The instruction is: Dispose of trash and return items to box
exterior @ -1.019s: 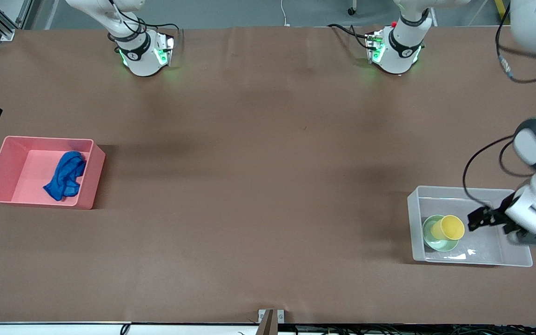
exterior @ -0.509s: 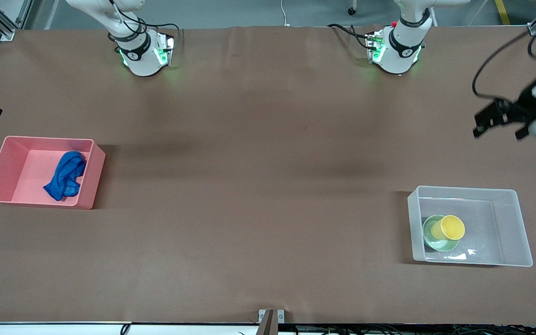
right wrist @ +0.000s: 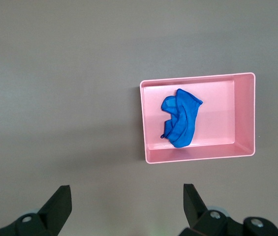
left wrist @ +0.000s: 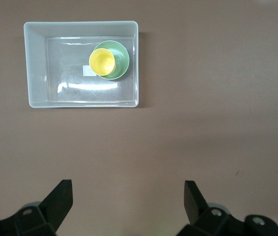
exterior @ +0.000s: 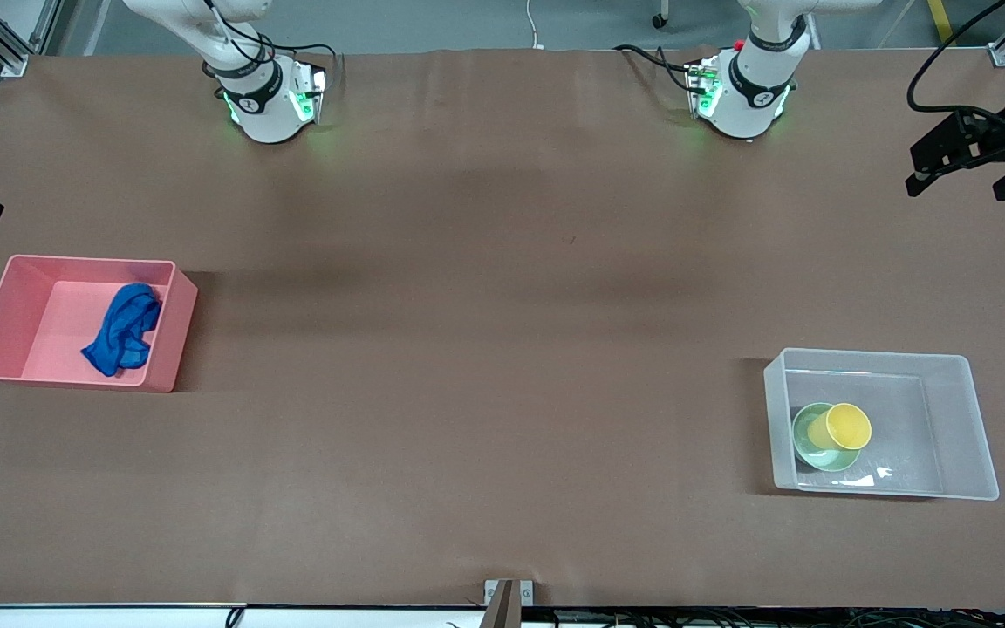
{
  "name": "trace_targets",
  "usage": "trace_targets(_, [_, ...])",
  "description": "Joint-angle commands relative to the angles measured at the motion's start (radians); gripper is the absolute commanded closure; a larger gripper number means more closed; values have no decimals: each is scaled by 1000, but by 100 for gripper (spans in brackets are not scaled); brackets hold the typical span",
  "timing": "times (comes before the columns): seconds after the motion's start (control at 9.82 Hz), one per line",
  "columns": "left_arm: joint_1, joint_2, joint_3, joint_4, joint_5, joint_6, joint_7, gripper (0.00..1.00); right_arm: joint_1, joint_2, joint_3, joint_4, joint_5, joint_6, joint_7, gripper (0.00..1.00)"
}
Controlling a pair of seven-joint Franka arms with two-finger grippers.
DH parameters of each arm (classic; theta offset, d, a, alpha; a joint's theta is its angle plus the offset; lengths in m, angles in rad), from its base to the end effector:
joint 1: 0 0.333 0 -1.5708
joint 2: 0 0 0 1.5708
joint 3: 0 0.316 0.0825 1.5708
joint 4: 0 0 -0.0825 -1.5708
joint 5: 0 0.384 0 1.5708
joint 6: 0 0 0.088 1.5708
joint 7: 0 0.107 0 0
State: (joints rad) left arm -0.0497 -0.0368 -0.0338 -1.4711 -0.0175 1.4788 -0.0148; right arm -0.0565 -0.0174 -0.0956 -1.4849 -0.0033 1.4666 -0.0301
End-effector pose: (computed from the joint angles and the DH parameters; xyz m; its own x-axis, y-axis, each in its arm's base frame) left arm 0.5306 -0.0468 0.6828 0.9966 -0.0702 0.0442 -0.0710 -0.9973 0.0167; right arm 0.5320 -0.0825 0.6649 0.9925 -0.1220 -0.0010 -0.1220 -0.9925 0.0016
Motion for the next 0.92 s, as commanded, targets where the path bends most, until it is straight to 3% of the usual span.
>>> trace_targets(0.0, [7,61,2,29,4,-32,-25,0,-9,1,7,8,8,-11,-7,0])
trace_targets(0.81, [7,48,0,5,5,-43,-25,0,-11,1,5,6,6,-11,-7,0])
